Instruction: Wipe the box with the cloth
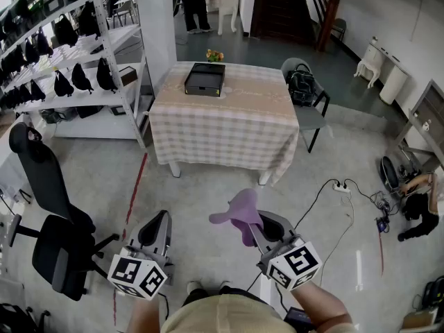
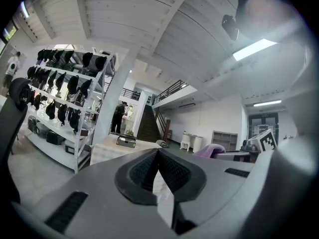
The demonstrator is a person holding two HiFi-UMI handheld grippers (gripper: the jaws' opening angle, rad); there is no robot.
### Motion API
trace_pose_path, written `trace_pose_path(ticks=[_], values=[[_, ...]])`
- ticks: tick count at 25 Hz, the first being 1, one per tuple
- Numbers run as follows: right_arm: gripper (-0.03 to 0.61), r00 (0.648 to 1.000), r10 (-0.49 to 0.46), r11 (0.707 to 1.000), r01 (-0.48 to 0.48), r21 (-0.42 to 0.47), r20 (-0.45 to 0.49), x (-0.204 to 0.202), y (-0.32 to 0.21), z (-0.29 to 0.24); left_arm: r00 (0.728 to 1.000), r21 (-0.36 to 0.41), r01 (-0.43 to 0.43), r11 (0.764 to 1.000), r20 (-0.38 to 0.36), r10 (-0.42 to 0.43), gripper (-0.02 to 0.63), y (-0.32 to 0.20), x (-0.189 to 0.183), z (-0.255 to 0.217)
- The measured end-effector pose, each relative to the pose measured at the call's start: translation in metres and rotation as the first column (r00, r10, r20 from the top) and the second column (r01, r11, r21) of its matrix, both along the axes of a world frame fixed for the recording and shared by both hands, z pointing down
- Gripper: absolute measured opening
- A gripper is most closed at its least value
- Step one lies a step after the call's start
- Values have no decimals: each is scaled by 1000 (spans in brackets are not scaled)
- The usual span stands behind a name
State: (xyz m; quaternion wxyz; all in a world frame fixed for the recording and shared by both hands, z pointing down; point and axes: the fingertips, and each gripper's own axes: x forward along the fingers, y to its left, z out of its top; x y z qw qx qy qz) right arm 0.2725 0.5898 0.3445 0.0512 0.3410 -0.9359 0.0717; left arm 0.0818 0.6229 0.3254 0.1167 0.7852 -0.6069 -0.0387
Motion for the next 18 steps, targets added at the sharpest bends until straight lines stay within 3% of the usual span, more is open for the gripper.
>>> trace_pose_path(ticks=[9, 18], values=[[55, 996, -12, 999, 16, -49, 86, 12, -9, 2, 1000, -2, 18, 1000, -4, -18, 14, -3, 10, 1], [55, 995, -68, 996, 72, -59, 69, 14, -13, 16, 1000, -18, 16, 1000, 3, -16, 15, -4, 22, 6]])
